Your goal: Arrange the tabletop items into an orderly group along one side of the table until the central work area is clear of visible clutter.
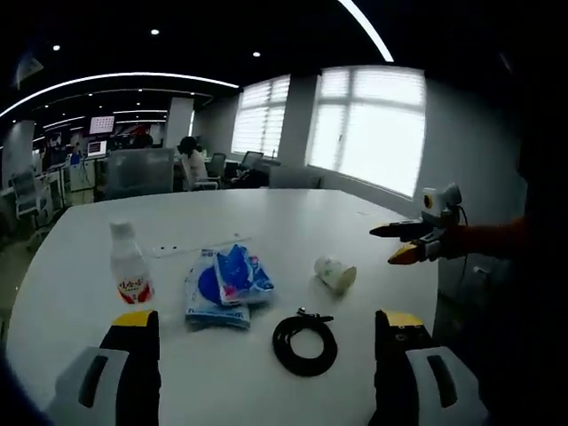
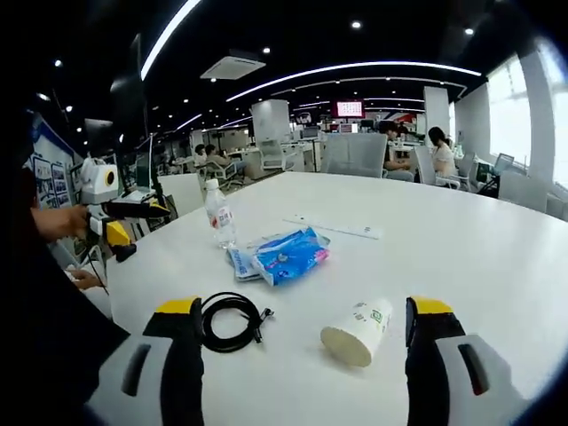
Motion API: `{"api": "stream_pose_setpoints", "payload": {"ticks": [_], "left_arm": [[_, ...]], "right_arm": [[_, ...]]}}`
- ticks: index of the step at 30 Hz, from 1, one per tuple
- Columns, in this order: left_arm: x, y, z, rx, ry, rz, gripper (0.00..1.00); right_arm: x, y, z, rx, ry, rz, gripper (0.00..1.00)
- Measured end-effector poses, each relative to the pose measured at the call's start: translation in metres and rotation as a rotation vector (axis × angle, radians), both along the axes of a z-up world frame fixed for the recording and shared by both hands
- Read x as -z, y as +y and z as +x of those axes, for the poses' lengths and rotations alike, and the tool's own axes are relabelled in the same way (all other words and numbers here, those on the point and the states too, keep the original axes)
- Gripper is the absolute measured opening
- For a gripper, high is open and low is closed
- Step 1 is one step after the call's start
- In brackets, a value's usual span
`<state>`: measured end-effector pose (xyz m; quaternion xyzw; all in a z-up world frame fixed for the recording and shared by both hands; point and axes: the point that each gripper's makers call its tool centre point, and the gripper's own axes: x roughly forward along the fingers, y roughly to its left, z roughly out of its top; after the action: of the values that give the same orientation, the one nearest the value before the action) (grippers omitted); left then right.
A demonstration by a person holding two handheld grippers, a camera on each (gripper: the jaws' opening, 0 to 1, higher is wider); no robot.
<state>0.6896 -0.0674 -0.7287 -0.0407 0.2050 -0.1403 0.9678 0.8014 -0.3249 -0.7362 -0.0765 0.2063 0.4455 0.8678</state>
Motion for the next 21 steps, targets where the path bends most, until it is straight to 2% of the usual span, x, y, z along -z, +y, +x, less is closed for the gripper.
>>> {"api": "stream_pose_setpoints", "payload": {"ticks": [13,21], "left_arm": [[-0.004,-0.003,-0.002,0.003,-0.007,0.028,1.0],[-0.003,-0.005,-0.002,-0.016,0.002,0.028,1.0]], "right_arm": [[0.0,-0.002,-0.009,-0.013,0.013,-0.008,0.99],[0.0,-0.008,-0.011,-0.013,0.018,-0.023,1.0]]}}
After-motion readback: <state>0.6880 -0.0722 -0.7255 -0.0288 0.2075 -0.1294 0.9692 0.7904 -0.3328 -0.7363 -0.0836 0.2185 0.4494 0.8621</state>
